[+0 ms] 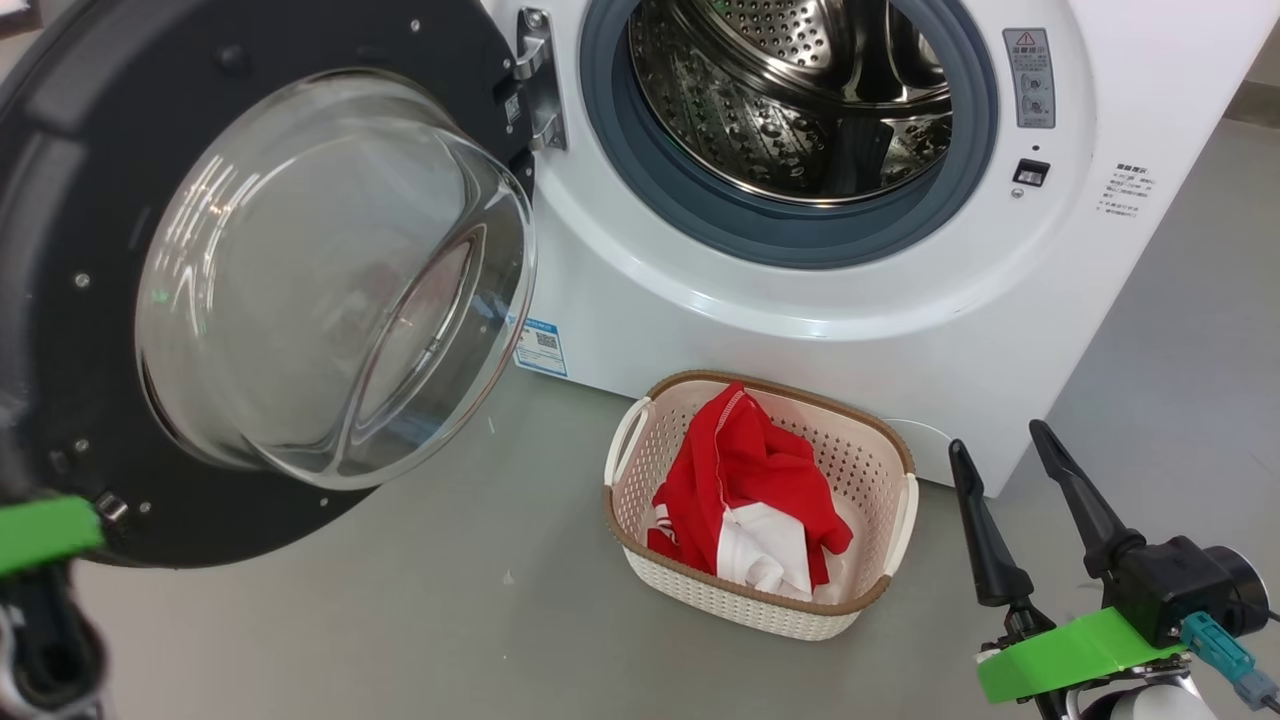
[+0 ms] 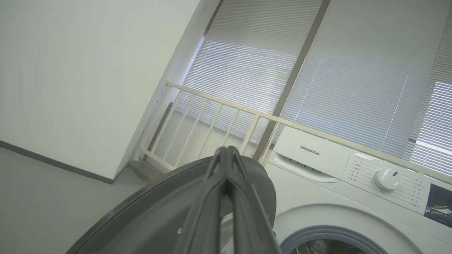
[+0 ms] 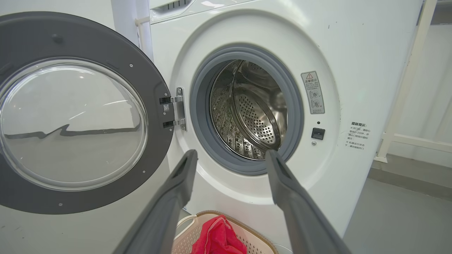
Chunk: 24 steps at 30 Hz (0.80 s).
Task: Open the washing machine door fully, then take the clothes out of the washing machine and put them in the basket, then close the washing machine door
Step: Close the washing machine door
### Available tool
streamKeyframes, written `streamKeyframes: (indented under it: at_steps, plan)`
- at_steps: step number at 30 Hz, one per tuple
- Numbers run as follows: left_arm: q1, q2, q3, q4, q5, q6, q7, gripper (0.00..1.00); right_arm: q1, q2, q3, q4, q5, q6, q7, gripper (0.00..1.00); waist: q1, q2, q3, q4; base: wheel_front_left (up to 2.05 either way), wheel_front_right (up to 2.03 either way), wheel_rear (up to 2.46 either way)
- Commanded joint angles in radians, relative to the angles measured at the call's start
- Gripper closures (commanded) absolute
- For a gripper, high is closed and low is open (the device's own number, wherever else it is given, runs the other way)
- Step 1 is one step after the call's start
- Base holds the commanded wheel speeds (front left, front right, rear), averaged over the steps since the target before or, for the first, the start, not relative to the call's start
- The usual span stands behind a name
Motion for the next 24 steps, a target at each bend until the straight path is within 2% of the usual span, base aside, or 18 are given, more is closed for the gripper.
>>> streamKeyframes:
  at_steps: [1, 7, 13, 16, 19, 24]
  plan:
    - [-0.072, 0.039, 0.062, 0.013, -0.054, -0.018, 0.007, 1.0, -0.03, -0.007, 0.027, -0.023, -0.016, 0.006, -0.005, 0.0, 0.0, 0.0, 0.001, -0.001, 0.0, 0.0, 0.0]
    - [-0.173, 0.076, 0.147, 0.173, -0.171, -0.034, 0.029, 1.0, -0.03, -0.007, 0.032, -0.025, -0.018, 0.006, -0.002, 0.0, 0.0, 0.0, 0.005, -0.007, 0.0, 0.0, 0.0]
    - [-0.285, 0.121, 0.217, 0.364, -0.316, -0.042, 0.129, 1.0, -0.034, -0.007, 0.036, -0.03, -0.023, 0.006, 0.004, 0.0, 0.0, 0.0, 0.015, -0.017, 0.0, 0.0, 0.0]
    - [-0.348, 0.181, 0.246, 0.479, -0.368, -0.025, 0.203, 1.0, -0.035, -0.007, 0.039, -0.035, -0.025, 0.006, 0.009, 0.0, 0.0, 0.0, 0.021, -0.026, 0.0, 0.0, 0.0]
    - [-0.373, 0.207, 0.249, 0.524, -0.386, -0.011, 0.25, 1.0, -0.034, -0.007, 0.038, -0.036, -0.025, 0.006, 0.009, 0.0, 0.0, 0.0, 0.022, -0.029, 0.0, 0.0, 0.0]
    - [-0.422, 0.275, 0.227, 0.638, -0.417, 0.014, 0.401, 1.0, -0.033, -0.007, 0.034, -0.034, -0.024, 0.006, 0.008, 0.0, 0.0, 0.0, 0.022, -0.032, 0.0, 0.0, 0.0]
